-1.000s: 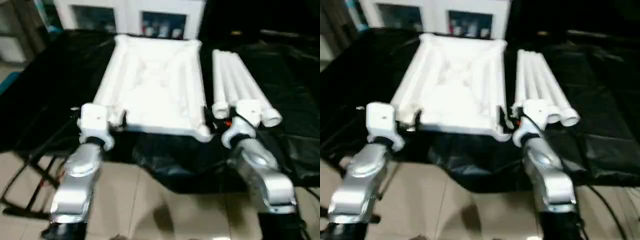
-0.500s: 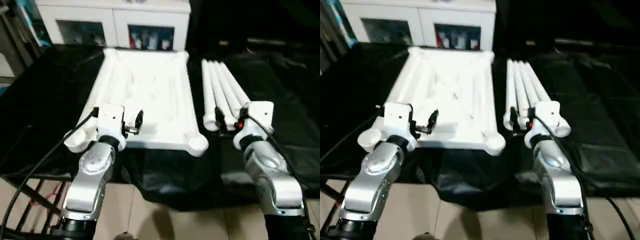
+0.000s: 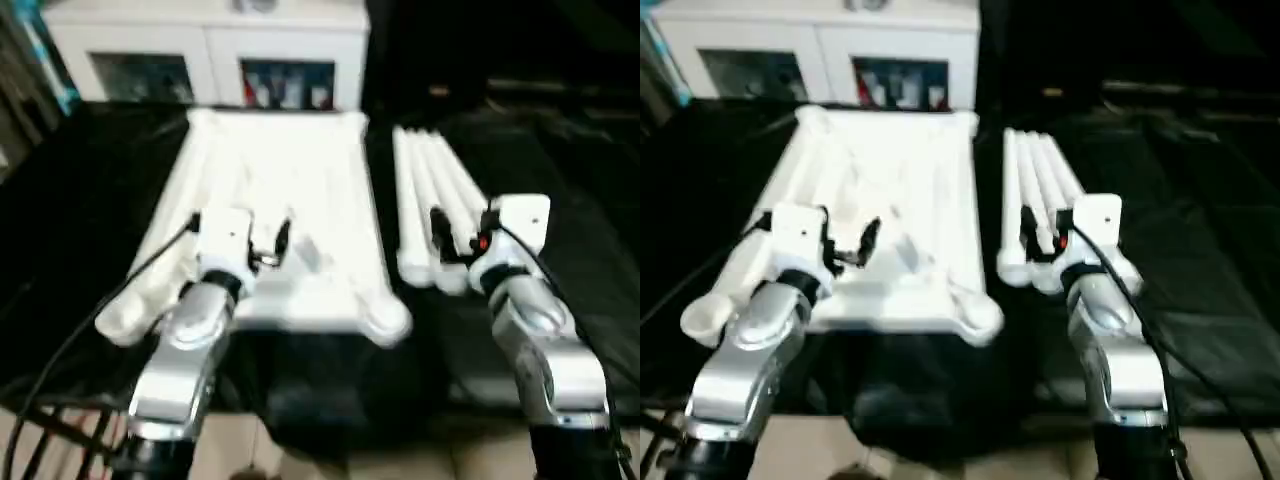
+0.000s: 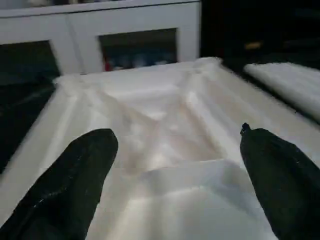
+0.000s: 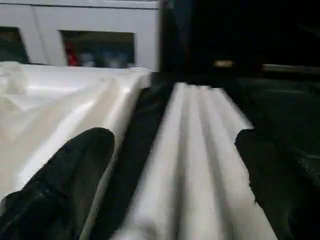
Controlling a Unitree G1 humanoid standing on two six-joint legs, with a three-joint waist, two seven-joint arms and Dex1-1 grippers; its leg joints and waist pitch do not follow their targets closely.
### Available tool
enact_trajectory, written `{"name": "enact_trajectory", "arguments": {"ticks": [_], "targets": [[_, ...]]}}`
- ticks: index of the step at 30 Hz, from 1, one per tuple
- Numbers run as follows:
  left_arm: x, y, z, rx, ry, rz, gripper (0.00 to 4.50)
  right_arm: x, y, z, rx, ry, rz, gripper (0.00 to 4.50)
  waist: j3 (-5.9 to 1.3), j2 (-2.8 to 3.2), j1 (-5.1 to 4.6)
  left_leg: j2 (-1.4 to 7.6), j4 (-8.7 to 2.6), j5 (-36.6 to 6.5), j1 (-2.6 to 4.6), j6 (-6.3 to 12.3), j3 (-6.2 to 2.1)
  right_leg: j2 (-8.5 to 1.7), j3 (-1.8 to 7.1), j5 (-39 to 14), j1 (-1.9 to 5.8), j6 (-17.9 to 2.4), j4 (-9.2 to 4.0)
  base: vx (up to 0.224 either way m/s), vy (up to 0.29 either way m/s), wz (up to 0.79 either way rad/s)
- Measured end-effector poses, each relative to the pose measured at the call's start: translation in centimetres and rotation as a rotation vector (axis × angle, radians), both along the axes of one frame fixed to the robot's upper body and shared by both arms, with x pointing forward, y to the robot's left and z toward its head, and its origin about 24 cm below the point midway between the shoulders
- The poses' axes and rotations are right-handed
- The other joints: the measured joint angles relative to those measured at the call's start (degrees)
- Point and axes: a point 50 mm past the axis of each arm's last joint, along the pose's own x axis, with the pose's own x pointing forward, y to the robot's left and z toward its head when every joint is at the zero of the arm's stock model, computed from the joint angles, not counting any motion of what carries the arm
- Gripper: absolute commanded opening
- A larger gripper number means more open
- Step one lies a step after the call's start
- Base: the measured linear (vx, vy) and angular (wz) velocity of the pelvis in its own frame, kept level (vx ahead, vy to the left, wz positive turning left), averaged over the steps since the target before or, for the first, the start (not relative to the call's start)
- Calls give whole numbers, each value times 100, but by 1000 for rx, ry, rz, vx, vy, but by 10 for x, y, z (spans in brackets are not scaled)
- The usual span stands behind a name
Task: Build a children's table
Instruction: Move to table
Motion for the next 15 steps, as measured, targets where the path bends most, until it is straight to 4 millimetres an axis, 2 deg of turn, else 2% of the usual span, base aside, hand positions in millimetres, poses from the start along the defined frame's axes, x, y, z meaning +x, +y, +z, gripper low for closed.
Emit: {"name": "enact_trajectory", "arguments": {"ticks": [1, 2, 3, 4, 5, 6, 7, 8, 9, 10, 11, 12, 13, 15], "targets": [[0, 5, 0, 8, -1, 16, 445, 1, 8, 1, 4, -4, 34, 446, -7, -22, -54, -39, -11, -21, 11, 27, -2, -14, 24, -113, -56, -180, 138, 170, 63, -3], [1, 10, 1, 14, -4, 31, 445, 1, 12, 2, 0, -9, 53, 446, -8, -19, -82, -78, -10, -59, 41, 43, 2, -47, 32, -146, -199, -146, 461, 121, 31, 5], [1, 10, 2, 15, -6, 32, 445, 1, 11, 3, -6, -9, 56, 446, -17, -32, -104, -113, -20, -73, 60, 63, 10, -80, 39, -124, -313, -24, 620, 121, 31, 5], [1, 9, 2, 14, -7, 30, 445, 2, 9, 3, -14, -11, 55, 446, -37, -78, -122, -156, -27, -86, 71, 76, 35, -135, 72, -87, -450, 123, 666, 92, 0, 3], [1, 9, 2, 14, -6, 27, 445, 2, 9, 4, -20, -13, 64, 446, -51, -172, -161, -241, -23, -113, 92, 58, 79, -222, 177, -12, -593, 229, 545, 78, -52, 7], [1, 8, 2, 16, -8, 22, 445, 2, 8, 4, -24, -14, 71, 446, -50, -275, -176, -319, -8, -144, 119, 57, 121, -313, 282, 222, -585, 274, 342, 78, -52, 7], [1, 5, 1, 9, -3, 17, 445, 1, 5, 3, -34, -9, 70, 446, -29, -302, -146, -324, 52, -202, 97, 189, 145, -290, 332, 137, -541, 250, 350, 82, -99, 10], [1, -5, 0, 6, 0, -26, 445, 0, 0, 1, -42, 1, 62, 446, -27, -275, -69, -318, 233, -320, 86, 461, 102, -257, 327, 135, -460, 216, 262, 85, -103, 1], [0, -9, 0, 9, 1, -49, 445, 0, -2, 1, -45, 1, 61, 446, -29, -270, -38, -321, 333, -305, 40, 437, 78, -231, 326, 140, -398, 205, 207, 85, -103, 1], [1, -10, 1, 14, -3, -55, 445, 0, -2, 1, -49, -1, 68, 446, -43, -245, 3, -303, 279, -260, 12, 377, 35, -192, 312, 165, -354, 160, 166, 78, -74, -9], [2, -8, 4, 26, -13, -69, 445, 0, -3, 3, -55, -7, 84, 446, -67, -185, 54, -236, 25, -86, -37, 308, 11, -130, 265, 149, -354, 130, 184, 68, -41, -7], [3, -7, 6, 37, -16, -82, 445, 0, -3, 3, -59, -5, 96, 446, -88, -123, 89, -149, -78, 112, -97, -34, 1, -73, 194, 145, -360, 123, 196, 68, -41, -7], [2, -4, 5, 48, -11, -95, 445, 0, 0, 2, -58, -2, 116, 446, -90, -126, 93, -102, -67, 143, -115, -120, 14, -74, 167, 156, -369, 142, 184, 72, 21, -3], [1, -4, 4, 83, 6, -176, 445, -2, 9, 1, -82, 7, 217, 446, -94, -131, 126, -106, -35, 139, -190, -109, 36, -95, 171, 190, -435, 183, 172, 77, 60, 2]]}}
